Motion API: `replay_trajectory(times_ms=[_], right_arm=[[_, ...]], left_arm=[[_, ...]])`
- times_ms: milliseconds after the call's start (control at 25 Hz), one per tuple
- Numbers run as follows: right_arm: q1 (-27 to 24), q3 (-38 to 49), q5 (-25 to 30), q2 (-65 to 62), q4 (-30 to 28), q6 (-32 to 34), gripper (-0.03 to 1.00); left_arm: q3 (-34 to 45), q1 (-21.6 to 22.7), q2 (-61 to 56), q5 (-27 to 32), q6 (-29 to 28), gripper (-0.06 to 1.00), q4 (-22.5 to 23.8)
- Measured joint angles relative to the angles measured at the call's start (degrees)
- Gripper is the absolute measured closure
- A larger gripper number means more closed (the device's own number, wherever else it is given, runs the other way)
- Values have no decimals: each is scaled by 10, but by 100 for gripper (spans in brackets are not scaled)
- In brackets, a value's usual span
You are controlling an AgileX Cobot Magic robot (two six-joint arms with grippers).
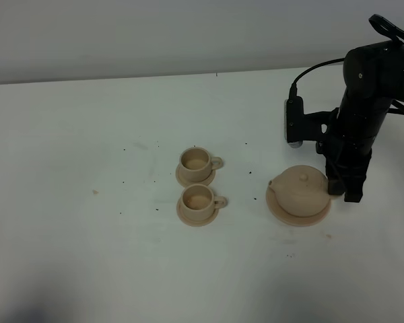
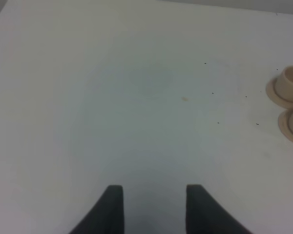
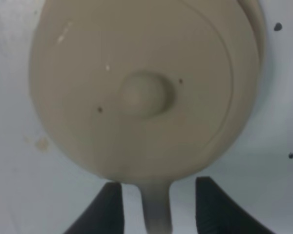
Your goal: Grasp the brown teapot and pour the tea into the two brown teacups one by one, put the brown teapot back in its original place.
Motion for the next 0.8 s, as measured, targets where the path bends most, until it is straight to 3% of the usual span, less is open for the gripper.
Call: replay_trajectory(times_ms=[800], right_arm=[[14, 0, -18, 15, -41, -18, 66]], left_arm=[[0, 0, 0, 0, 0, 62, 0]])
